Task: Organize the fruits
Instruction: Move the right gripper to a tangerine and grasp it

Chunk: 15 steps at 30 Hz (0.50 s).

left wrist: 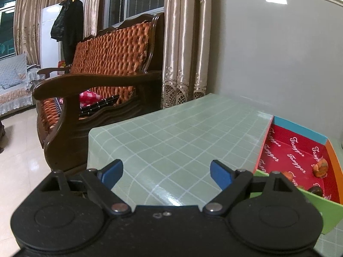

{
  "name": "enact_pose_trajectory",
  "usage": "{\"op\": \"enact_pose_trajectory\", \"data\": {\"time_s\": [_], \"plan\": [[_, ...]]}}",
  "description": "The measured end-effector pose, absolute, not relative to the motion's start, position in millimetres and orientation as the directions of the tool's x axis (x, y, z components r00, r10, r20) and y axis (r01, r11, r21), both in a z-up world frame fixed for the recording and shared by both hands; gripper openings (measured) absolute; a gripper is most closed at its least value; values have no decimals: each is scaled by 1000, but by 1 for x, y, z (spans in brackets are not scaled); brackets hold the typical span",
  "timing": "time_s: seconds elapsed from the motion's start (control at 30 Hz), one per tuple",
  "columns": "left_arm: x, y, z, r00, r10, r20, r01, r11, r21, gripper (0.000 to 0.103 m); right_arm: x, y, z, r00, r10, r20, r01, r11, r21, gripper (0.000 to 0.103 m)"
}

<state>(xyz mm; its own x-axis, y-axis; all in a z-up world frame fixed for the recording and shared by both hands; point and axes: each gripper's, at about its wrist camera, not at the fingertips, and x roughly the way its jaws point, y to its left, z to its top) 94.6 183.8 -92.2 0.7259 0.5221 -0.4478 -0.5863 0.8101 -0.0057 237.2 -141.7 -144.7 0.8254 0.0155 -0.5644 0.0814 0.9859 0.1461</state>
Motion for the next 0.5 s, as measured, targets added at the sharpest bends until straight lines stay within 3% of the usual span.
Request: {"op": "enact_pose_trajectory", "data": {"time_s": [0.27, 0.5], "plan": [[93, 187, -92, 717, 529, -454, -597, 802, -7, 83, 219, -129, -127, 855, 143, -499, -42, 977, 207, 41], [93, 187, -92, 716, 532, -451, -598, 801, -5, 83, 199, -108, -107, 869, 347, -353, -251, 924, 289, 41]]}}
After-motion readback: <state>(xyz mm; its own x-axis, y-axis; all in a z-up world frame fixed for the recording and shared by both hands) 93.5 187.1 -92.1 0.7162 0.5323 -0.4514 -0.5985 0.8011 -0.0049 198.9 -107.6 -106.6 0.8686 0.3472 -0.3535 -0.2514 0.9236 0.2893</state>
